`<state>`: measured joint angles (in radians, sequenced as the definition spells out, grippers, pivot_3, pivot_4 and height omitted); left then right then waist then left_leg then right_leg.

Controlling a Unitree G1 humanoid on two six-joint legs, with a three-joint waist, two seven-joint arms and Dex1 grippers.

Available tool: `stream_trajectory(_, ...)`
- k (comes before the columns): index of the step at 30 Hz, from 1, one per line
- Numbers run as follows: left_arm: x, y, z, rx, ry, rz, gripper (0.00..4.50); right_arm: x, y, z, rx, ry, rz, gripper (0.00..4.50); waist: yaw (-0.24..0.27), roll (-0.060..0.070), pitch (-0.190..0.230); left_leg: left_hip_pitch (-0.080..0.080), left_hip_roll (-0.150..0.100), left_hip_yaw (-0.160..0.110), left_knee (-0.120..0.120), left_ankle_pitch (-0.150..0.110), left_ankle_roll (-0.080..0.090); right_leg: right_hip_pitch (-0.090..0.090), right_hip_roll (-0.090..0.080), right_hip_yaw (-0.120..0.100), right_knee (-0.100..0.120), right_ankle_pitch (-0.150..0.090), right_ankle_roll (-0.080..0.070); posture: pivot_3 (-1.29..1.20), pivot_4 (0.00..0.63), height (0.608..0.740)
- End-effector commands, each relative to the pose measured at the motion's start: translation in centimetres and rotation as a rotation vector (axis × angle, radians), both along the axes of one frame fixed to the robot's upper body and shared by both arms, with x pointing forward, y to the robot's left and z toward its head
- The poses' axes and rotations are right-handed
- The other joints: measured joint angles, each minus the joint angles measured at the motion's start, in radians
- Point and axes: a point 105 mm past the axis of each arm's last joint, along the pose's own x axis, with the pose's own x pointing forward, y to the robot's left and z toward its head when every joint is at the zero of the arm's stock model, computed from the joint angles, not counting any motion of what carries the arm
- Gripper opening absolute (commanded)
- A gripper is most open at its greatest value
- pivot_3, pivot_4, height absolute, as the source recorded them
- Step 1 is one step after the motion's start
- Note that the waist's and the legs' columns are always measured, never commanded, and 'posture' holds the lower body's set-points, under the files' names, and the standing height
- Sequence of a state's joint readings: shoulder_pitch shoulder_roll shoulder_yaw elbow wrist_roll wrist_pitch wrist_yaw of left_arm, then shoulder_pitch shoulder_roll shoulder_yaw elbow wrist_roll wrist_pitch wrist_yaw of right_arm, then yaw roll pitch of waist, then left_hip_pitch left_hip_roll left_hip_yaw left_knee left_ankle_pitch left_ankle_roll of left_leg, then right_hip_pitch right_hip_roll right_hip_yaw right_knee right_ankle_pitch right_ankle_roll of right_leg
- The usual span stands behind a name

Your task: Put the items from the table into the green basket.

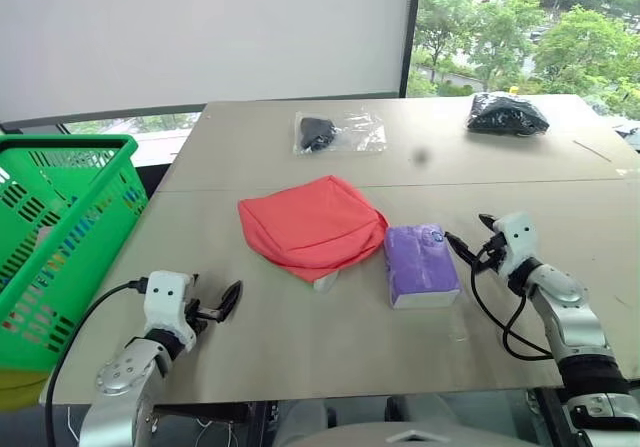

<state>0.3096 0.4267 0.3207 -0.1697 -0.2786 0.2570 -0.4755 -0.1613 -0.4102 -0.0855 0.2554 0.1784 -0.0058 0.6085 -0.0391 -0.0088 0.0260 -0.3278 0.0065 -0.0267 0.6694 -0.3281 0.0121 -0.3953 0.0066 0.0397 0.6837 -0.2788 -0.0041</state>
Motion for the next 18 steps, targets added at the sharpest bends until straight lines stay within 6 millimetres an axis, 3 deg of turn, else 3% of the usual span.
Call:
stream_trajectory(1,-0.05,-0.55,1.19,0.000,-0.038,-0.043,4.45,0.12,-0.25,1.42,-0.011,-0.048,0.014,4.50,0.000,0.000,0.000,0.000,0.000,0.000,0.000,0.000,0.000,0.000,0.000,0.000,0.000,0.000,0.000,-0.03,0.000,0.740)
stream_trajectory(18,-0.44,-0.30,1.07,-0.006,-0.056,-0.050,4.45,0.38,-0.71,1.59,-0.024,-0.058,0.024,4.50,0.000,0.000,0.000,0.000,0.000,0.000,0.000,0.000,0.000,0.000,0.000,0.000,0.000,0.000,0.000,-0.03,0.000,0.740)
